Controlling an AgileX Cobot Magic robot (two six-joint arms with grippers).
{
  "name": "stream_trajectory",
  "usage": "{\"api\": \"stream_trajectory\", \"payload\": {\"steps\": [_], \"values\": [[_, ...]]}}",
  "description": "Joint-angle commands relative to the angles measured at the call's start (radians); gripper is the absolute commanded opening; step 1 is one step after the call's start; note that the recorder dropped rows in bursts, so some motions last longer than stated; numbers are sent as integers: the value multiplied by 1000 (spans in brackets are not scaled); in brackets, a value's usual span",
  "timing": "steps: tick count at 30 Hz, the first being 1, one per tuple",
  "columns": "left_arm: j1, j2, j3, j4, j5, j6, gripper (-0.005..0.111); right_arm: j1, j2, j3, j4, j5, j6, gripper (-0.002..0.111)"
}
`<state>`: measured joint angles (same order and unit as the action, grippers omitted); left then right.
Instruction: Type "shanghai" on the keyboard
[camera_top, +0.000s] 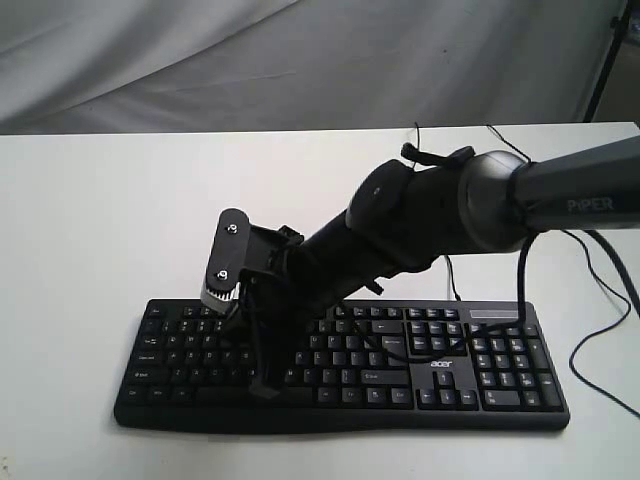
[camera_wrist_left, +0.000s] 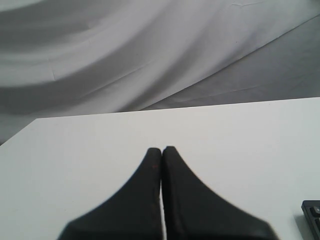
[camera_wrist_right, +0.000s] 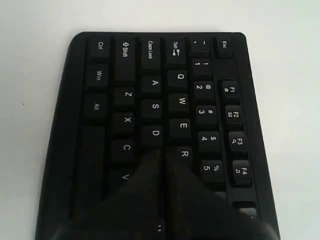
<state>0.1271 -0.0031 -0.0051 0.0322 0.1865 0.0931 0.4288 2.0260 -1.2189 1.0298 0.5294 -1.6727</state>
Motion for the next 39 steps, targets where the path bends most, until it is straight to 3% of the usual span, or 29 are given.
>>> {"api": "stream_trajectory", "payload": {"steps": [1, 8, 39], "values": [[-4, 3, 5, -1, -3, -3, 1, -1, -12, -5, -88, 3, 74, 0], [-4, 3, 5, -1, -3, -3, 1, -1, -12, -5, -190, -6, 152, 0], [-4, 3, 5, -1, -3, -3, 1, -1, -5, -5, -203, -6, 160, 0]]}}
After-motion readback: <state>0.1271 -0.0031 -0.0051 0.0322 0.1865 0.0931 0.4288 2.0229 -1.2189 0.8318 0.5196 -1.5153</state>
